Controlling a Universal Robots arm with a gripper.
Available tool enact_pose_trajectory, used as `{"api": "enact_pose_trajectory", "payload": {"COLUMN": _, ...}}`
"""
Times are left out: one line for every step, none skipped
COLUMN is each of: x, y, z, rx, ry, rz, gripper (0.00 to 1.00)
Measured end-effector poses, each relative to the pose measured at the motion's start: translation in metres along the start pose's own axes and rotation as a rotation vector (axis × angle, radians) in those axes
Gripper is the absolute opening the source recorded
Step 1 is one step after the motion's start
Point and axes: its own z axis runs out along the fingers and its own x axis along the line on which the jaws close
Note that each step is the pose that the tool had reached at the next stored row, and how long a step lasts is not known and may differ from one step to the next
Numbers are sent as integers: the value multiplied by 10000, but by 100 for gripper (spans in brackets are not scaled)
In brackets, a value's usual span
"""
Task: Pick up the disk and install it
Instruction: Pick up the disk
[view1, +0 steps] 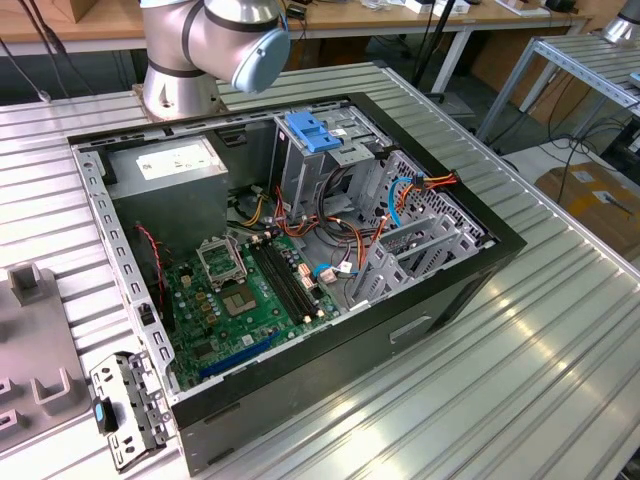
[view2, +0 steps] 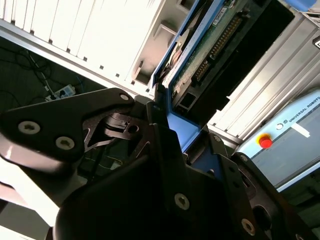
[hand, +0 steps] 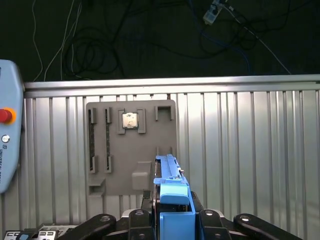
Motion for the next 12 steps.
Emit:
{"api": "enact_pose_trajectory", "payload": {"x": -1, "y": -22, "z": 0, "rx": 0, "ry": 0, "rz": 0, "gripper": 37}}
{"api": "enact_pose_trajectory", "payload": {"x": -2, "y": -53, "z": -1, "rx": 0, "ry": 0, "rz": 0, "gripper": 37}}
{"api": "enact_pose_trajectory", "payload": {"x": -3, "y": -76, "z": -2, "rx": 0, "ry": 0, "rz": 0, "gripper": 37}}
{"api": "enact_pose_trajectory", "payload": {"x": -4, "y": -99, "z": -2, "rx": 0, "ry": 0, "rz": 0, "gripper": 37}}
{"api": "enact_pose_trajectory", "payload": {"x": -4, "y": -128, "z": -2, "rx": 1, "ry": -1, "rz": 0, "gripper": 37}}
{"api": "enact_pose_trajectory", "payload": {"x": -6, "y": -156, "z": -3, "rx": 0, "ry": 0, "rz": 0, "gripper": 37}}
{"api": "enact_pose_trajectory", "payload": {"x": -7, "y": -209, "z": -4, "rx": 0, "ry": 0, "rz": 1, "gripper": 37}}
{"api": "enact_pose_trajectory", "payload": {"x": -9, "y": -255, "z": -6, "rx": 0, "ry": 0, "rz": 0, "gripper": 37}}
{"api": "enact_pose_trajectory", "payload": {"x": -10, "y": -290, "z": -6, "rx": -1, "ry": 0, "rz": 1, "gripper": 37}}
{"api": "enact_pose_trajectory", "payload": {"x": -11, "y": -319, "z": -6, "rx": 0, "ry": 0, "rz": 1, "gripper": 37}}
{"api": "enact_pose_trajectory", "payload": {"x": -11, "y": -338, "z": -7, "rx": 0, "ry": 0, "rz": 1, "gripper": 37}}
{"api": "enact_pose_trajectory", "payload": {"x": -12, "y": -366, "z": -8, "rx": 0, "ry": 0, "rz": 0, "gripper": 37}}
